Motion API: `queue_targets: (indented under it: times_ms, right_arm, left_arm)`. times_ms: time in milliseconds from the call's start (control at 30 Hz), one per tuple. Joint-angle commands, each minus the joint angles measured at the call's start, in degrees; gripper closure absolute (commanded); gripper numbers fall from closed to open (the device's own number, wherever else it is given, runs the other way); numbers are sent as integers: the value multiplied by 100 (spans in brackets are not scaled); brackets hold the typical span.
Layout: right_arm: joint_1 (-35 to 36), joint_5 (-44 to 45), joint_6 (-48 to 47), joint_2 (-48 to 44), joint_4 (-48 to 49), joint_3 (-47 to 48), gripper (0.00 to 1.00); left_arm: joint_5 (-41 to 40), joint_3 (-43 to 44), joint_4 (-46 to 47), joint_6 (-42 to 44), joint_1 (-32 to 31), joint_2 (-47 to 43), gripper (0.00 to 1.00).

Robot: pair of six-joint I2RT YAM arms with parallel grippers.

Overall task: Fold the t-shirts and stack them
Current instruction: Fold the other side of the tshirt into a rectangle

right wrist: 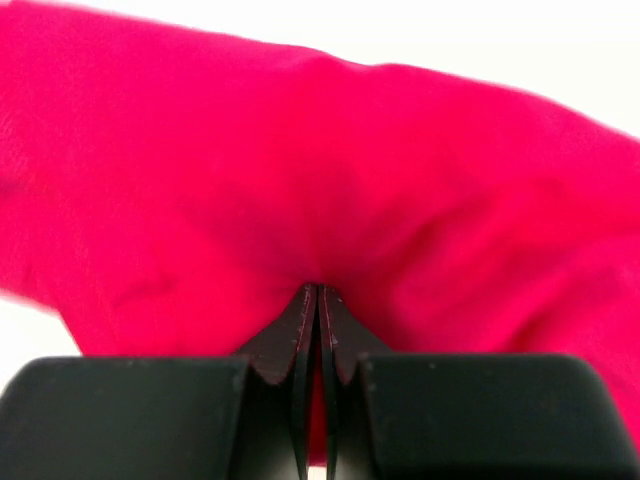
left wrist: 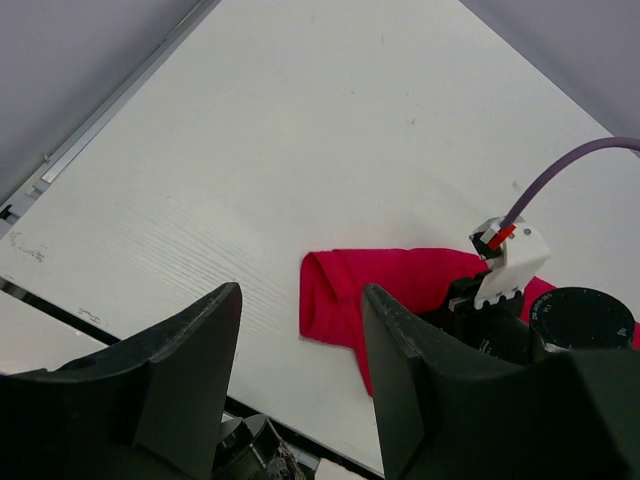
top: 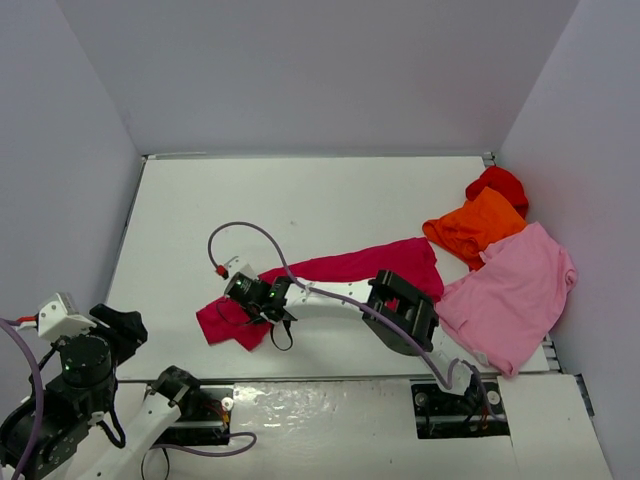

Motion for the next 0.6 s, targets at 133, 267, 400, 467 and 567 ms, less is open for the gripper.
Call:
queue_targets:
  times_ms: [133,267,400,467,567]
  right_arm:
    - [27,424,161,-512,-327,-310,52]
    - [123,364,52,-448,-331,369,48]
    - [278,51,31,-339,-391,893,49]
    - [393,4,57,-327,-455,1018,49]
    - [594,-25,122,-385,-557,975,50]
  left_arm:
    - [38,40,107,-2,-15,86,52]
    - [11,71,90,-16,-15,71,52]
    - [-31,101,90,-10,-15,76,52]
    - [-54,116,88,-6,-15,67,52]
    - [-104,148,85,12,-15,46,52]
